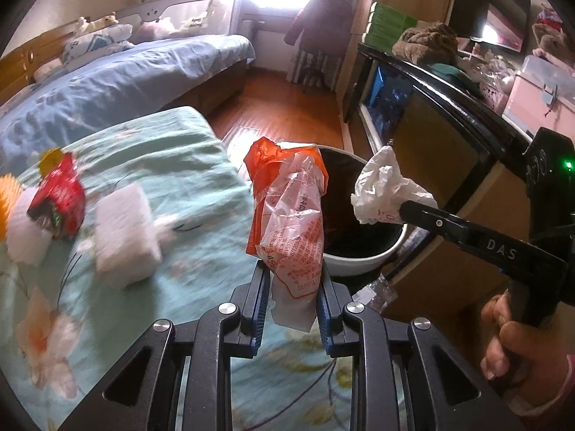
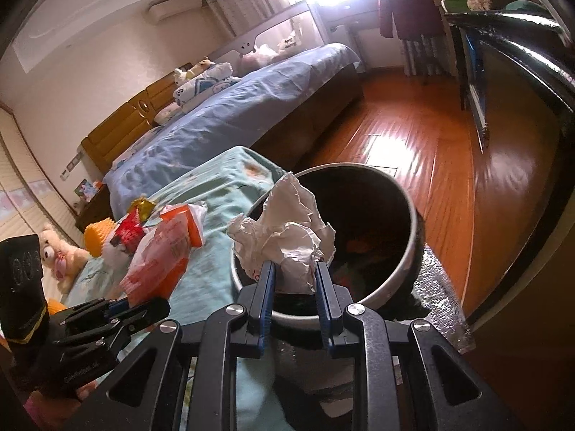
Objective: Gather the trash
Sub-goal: 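Carry the tissue and orange wrapper over the bin with both tools, then open both tools to drop the tissue and wrapper into the bin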
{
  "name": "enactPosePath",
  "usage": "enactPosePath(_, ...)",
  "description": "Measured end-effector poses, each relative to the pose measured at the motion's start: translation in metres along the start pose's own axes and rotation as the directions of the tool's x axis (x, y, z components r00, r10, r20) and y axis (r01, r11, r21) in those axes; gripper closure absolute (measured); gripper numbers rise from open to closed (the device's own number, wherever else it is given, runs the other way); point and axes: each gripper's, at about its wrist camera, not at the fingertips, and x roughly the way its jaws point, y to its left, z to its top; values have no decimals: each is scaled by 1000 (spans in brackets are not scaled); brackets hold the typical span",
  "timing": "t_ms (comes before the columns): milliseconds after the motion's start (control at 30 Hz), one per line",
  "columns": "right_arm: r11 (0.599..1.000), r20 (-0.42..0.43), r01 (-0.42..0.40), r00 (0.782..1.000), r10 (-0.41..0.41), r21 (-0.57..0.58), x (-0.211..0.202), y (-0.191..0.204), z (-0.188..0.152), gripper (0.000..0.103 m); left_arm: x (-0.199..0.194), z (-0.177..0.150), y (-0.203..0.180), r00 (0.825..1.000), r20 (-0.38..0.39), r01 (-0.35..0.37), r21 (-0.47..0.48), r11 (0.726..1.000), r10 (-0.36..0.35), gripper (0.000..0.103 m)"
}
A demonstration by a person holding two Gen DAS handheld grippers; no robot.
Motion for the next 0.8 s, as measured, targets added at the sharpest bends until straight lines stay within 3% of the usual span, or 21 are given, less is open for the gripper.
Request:
enactPosePath(367,1000,-7,25,1000,-25,19,13,-20,14,81,37,25,-16,1000,-30,0,49,999,2,80)
enactPosePath(800,999,-35,24,999,-23,38,29,-31,25,81,63,41,-19,998,-64,5,38,999,-2,80)
